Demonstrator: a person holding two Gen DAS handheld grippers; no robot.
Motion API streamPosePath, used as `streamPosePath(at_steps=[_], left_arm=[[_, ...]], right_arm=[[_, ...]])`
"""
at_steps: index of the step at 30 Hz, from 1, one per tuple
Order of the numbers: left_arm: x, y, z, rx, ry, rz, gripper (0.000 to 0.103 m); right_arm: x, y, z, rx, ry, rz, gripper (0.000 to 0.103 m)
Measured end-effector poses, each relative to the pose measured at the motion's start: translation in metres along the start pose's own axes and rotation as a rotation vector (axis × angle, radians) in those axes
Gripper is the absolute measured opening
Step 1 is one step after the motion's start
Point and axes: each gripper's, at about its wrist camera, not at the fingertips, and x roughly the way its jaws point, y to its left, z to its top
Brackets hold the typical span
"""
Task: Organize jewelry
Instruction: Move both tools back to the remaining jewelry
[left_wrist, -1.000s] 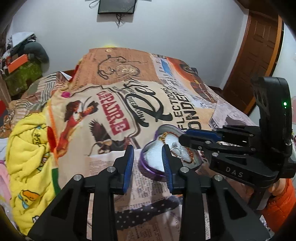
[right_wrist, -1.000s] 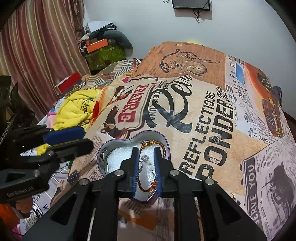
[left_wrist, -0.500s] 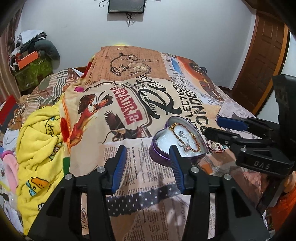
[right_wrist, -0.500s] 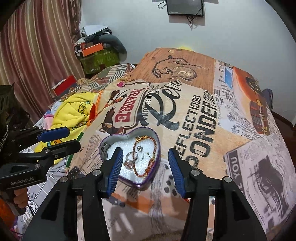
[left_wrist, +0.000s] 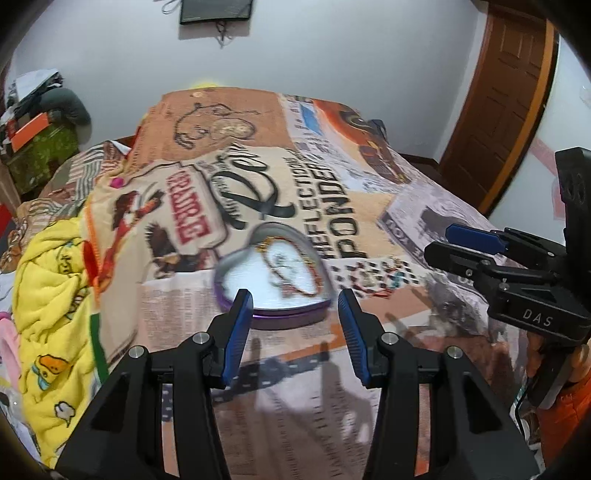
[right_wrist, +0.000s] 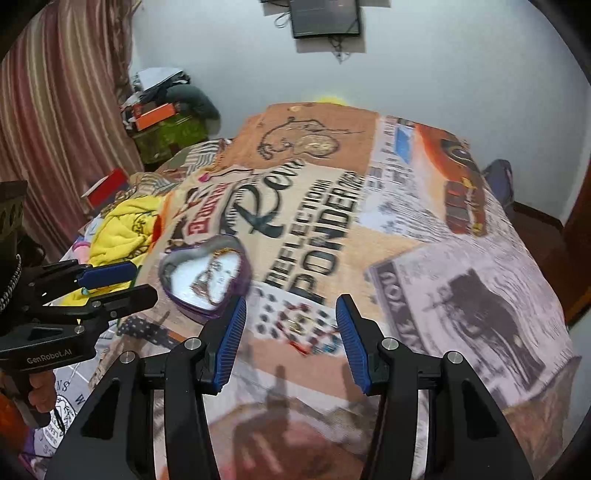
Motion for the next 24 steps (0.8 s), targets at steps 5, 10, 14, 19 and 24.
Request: streamPosePath(at_steps=[5, 10, 14, 19, 24], left_arm=[[0.015, -0.025, 0.001, 0.028, 0.033, -0.034, 0.047], [0.031, -0.043, -0.002, 0.037, 0.074, -0.073, 0.047], [0.050, -0.054, -0.009, 0.023, 0.130, -0.126, 0.047], [0.071, -0.071, -0.013, 0.070, 0.154, -0.128, 0.047], [0.089, -0.078, -0.006, 0.077, 0.163, -0.130, 0.038]], right_arm=[[-0.008, -0.028, -0.012, 0.048, 0.009, -0.032, 0.047], [-0.008, -0.054, -0.025, 0.097, 0.034, -0.052, 0.047], [-0.005, -0.068, -0.035, 0.121, 0.058, -0.059, 0.047], [0.001, -0.080, -0.045, 0.154, 0.093, -0.047, 0.047], [0.006, -0.088, -0.051, 0.180, 0.115, -0.030, 0.047]])
